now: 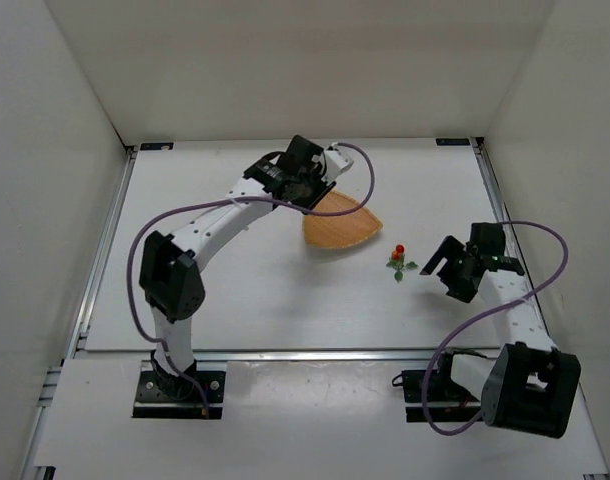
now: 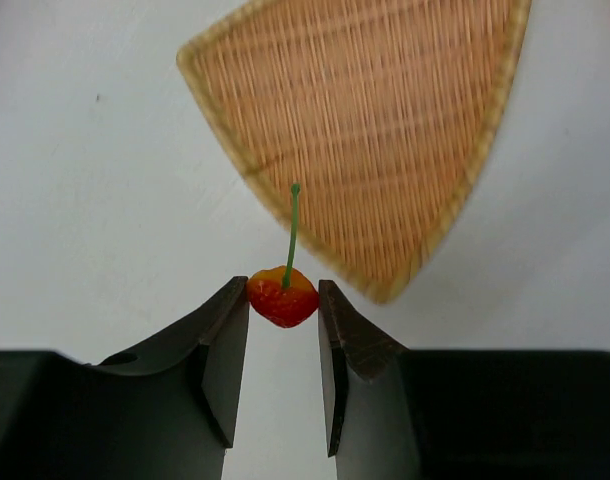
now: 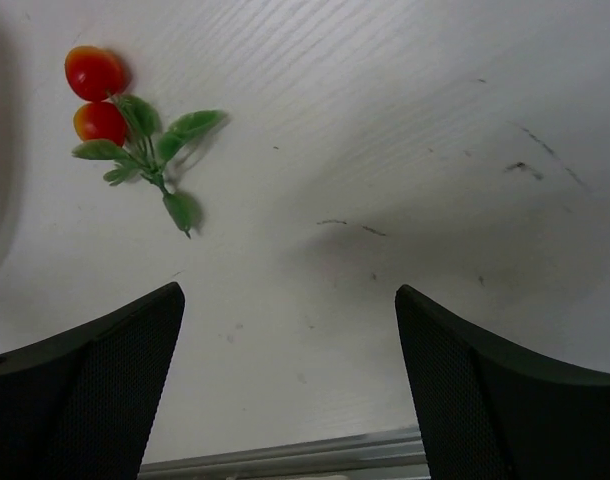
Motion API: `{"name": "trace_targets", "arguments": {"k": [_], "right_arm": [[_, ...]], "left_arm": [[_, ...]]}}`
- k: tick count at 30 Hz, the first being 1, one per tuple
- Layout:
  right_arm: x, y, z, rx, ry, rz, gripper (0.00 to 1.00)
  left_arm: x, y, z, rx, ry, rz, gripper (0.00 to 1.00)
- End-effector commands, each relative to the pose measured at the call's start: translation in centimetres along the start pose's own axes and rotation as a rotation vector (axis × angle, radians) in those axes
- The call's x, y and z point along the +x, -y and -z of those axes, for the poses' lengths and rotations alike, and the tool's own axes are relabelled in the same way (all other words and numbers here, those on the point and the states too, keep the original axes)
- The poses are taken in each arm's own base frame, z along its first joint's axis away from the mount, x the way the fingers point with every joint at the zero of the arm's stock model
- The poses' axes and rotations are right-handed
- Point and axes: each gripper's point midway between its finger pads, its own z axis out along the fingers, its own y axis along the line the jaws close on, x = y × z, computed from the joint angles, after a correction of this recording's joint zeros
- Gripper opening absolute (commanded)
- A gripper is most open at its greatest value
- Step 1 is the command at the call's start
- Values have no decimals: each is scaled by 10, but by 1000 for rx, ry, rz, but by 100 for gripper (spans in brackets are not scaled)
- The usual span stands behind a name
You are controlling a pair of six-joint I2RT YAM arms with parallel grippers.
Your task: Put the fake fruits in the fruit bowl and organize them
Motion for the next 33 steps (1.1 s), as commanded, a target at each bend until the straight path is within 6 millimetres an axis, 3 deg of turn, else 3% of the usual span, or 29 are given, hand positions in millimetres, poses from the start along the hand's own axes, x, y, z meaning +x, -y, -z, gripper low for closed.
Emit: {"name": "trace_targets", "arguments": {"k": [1,3,4,6,9,10,11,12,13,14,17,20,21,23,24,26,27,28,30,31,33], "right_arm": [[3,-26,-18,-83,-31,57,85],[-2,-33,-22,-63,-33,76,81],[4,-36,-29,-42,-62,94,78],[4,-50,-33,-50,-69,140,76],[7,-56,-42,-9,-79,175,71],[7,-58,-45,2,-83,169,70],[8,-57,-46,8,-91,160,70],[10,-58,-50,22,-98,160,68],[14,-59,-52,31,-107,173,67],[12,-61,-54,36,-102,182,65],[16,-65,-60,90,-106,215,64],[17,-66,-68,133,-114,220,59],[19,-63,-73,159,-129,212,58],[16,-69,-77,165,-125,214,54],[18,-65,-81,190,-139,217,48],[20,-68,-85,195,-149,218,41],[18,-68,-84,203,-143,211,31],[18,-68,-83,203,-143,210,25],[15,-69,-85,211,-134,203,8],[16,-64,-84,241,-132,192,1],[1,-61,-75,274,-63,185,0]], "left_arm": [[-16,12,-34,63,6,20,38],[-25,18,-57,80,5,33,39],[-18,20,-73,86,-22,33,39],[-22,21,-83,85,-20,59,40],[-12,28,-98,90,-55,61,41],[-9,29,-101,92,-64,60,45],[-9,30,-101,92,-65,70,59],[-9,30,-101,92,-65,70,66],[-12,29,-98,90,-56,70,73],[-16,27,-93,87,-44,70,86],[-21,21,-81,58,-27,80,100],[-27,9,-53,0,0,91,100],[-35,-3,-31,-30,37,103,100],[-26,-14,-17,-47,36,130,100],[-30,-25,5,-68,69,145,100],[-6,-54,17,-121,44,217,100],[-3,-66,36,-147,68,238,100],[22,-85,39,-179,28,279,100],[44,-104,52,-219,12,324,100],[59,-126,71,-276,15,366,100],[94,-135,78,-309,-38,410,100]]}}
